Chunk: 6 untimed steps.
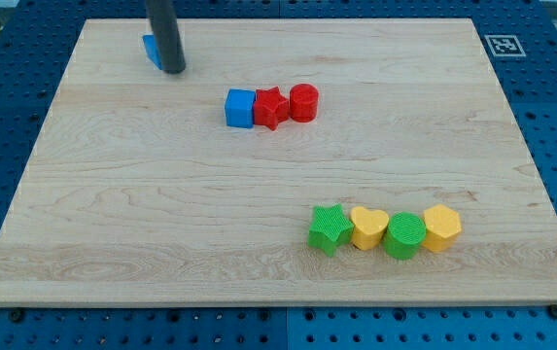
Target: Point your arm at the green circle
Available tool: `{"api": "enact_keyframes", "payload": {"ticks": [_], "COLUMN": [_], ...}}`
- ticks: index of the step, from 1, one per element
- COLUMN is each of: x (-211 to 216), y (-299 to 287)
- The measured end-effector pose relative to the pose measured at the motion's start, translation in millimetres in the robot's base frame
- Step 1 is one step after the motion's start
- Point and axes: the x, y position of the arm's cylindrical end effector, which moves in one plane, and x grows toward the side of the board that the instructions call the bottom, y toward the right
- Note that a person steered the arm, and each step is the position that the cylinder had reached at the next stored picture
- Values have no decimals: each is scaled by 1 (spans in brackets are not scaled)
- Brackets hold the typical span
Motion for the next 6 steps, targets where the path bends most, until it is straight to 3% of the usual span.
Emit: {"api": "enact_keyframes", "payload": {"ticks": [2, 6], "x": [117, 264], "y": [-13, 112]}}
